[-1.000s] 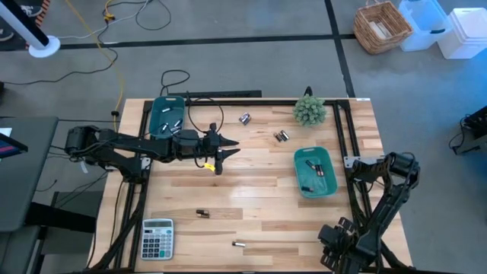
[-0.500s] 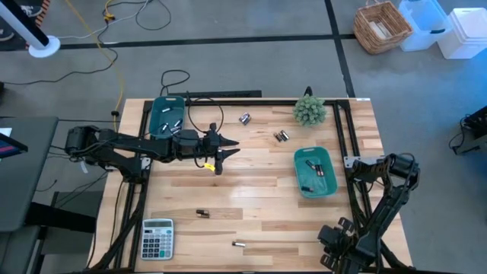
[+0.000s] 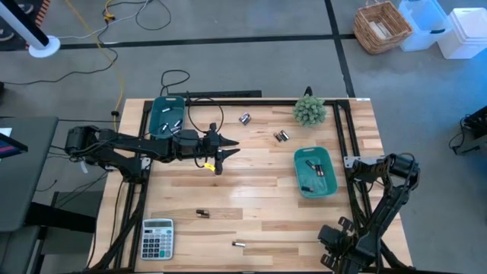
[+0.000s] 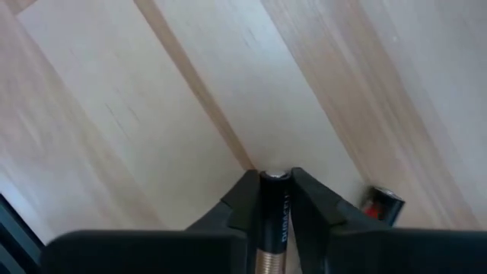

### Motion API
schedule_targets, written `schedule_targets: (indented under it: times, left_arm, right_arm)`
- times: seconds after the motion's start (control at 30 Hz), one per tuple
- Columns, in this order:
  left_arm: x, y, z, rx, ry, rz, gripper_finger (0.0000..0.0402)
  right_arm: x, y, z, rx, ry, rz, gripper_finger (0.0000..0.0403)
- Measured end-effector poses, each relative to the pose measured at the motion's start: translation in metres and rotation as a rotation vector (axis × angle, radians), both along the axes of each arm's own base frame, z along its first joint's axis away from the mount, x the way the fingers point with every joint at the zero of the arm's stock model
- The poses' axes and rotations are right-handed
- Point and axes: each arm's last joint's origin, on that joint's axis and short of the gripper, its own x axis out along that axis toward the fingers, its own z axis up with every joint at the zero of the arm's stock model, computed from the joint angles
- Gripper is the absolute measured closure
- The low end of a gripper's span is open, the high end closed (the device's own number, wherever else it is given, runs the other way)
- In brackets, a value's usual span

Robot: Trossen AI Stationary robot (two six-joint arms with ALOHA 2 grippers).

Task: Sort batteries
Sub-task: Put the brown-block battery into the green bin

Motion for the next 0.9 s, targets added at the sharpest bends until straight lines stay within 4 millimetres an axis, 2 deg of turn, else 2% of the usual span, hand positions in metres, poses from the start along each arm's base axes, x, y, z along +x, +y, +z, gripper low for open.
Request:
schedule_targets:
  times: [0.9]
  left_arm:
    - [0.0000,0.0000,0.0000,-0.003,0.000,0.000,0.0294]
  right_arm:
    - [0.0015,-0.0004,0.0009,-0.009,-0.020,0.023,0.0384]
